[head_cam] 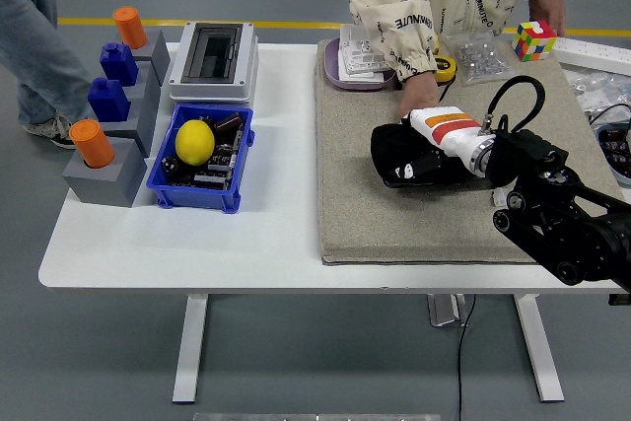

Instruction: Pick the rag up,wipe the panel,place it on the desk

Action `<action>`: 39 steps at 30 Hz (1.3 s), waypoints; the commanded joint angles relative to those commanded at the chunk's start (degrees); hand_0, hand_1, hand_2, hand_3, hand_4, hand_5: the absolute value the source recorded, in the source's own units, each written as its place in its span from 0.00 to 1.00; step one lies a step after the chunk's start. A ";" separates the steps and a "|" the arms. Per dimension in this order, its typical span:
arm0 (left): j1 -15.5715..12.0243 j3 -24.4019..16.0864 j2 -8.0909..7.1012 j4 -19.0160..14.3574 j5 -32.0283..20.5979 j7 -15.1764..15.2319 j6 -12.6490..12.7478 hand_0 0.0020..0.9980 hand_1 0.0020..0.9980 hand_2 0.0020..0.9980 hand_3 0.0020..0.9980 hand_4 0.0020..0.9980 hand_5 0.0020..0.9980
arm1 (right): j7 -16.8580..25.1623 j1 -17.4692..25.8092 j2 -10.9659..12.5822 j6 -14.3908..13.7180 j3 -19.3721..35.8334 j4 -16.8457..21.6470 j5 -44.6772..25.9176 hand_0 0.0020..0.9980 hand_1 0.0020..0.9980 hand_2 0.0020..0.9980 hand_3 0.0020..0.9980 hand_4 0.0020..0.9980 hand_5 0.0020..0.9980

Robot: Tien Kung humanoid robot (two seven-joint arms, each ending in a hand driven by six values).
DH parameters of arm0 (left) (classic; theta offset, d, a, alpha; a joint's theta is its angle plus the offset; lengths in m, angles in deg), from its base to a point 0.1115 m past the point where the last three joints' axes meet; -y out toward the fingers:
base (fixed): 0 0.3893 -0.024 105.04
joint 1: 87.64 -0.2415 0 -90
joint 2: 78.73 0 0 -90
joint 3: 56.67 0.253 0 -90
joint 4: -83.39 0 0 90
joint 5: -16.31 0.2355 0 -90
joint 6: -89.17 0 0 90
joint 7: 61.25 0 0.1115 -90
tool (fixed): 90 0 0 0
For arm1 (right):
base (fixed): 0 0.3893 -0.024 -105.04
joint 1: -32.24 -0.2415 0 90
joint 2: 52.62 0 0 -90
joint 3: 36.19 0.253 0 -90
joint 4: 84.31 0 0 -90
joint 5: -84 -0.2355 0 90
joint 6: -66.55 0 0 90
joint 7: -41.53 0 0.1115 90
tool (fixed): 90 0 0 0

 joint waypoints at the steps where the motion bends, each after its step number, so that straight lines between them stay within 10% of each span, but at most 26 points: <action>1: -0.01 0.03 0.00 0.00 -0.07 0.02 0.00 0.65 0.70 0.75 0.57 0.60 0.48 | 0.00 0.22 0.54 0.02 0.47 -0.16 0.07 0.31 0.45 0.50 0.50 0.77 0.23; 39: -0.23 -0.02 0.24 0.00 -0.13 0.07 0.01 0.65 0.70 0.75 0.57 0.60 0.48 | 0.29 6.66 13.11 0.60 7.33 -0.90 0.01 0.30 0.45 0.50 0.50 0.77 0.22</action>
